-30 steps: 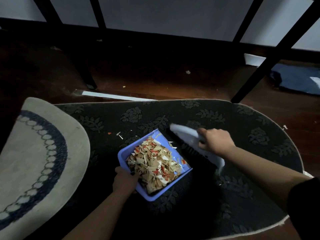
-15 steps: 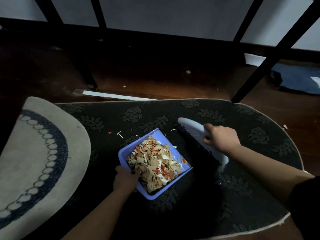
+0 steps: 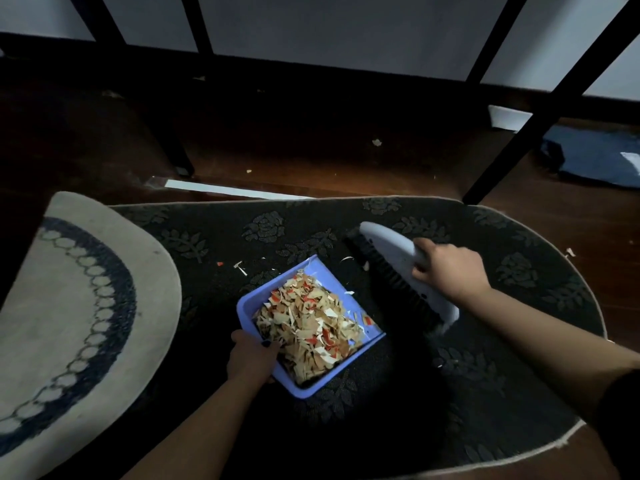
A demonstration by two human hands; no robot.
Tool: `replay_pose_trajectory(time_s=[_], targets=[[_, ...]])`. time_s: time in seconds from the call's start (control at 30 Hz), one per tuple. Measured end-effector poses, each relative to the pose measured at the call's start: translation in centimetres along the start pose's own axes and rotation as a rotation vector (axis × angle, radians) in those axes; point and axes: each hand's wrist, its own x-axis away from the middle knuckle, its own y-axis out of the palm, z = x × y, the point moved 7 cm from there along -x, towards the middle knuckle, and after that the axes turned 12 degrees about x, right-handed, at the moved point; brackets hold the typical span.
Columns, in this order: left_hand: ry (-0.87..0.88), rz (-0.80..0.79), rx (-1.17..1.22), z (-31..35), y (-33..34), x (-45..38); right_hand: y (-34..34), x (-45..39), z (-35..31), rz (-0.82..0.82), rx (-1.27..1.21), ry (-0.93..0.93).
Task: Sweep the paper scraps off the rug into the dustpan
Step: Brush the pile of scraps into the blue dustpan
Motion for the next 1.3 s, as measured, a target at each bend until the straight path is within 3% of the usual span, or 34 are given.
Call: replay_pose_trajectory(time_s=[0.17,0.33,0.53,0.73,0.93,1.1,1.3], targets=[[0.006,-0.006,0.014,0.1,0.0,0.2,1.6,-0.9,-1.3,-0.096,0.056,-0.059],[0.003,-0.001,0.032,-0.1,-0.1,0.1,2.1,0.7,-4.1,-0.141,-0.062,-0.183],[0.019,-0.006,0.035,0.5,0.4,0.1,-0.5,1.1,-1.3,-0.054,-0.206,-0.041],[0.038,-0.018,0.028,1.3,1.0,0.3,-0.5,-0.8,2.1,0.017,-0.059,0.099],[0.041,-0.027,0.004,2.4,1.7,-0.3,2.2,-0.3,2.0,-0.050,0.035,0.075],[0.064,-0.044,-0.007,3.1,2.4,-0.6,2.8,0.8,-1.1,-0.116,-0.070,-0.054],[0.039,-0.049,0.012,3.4,2.5,-0.4,0.7,0.7,-1.2,-0.007,-0.119,-0.068]])
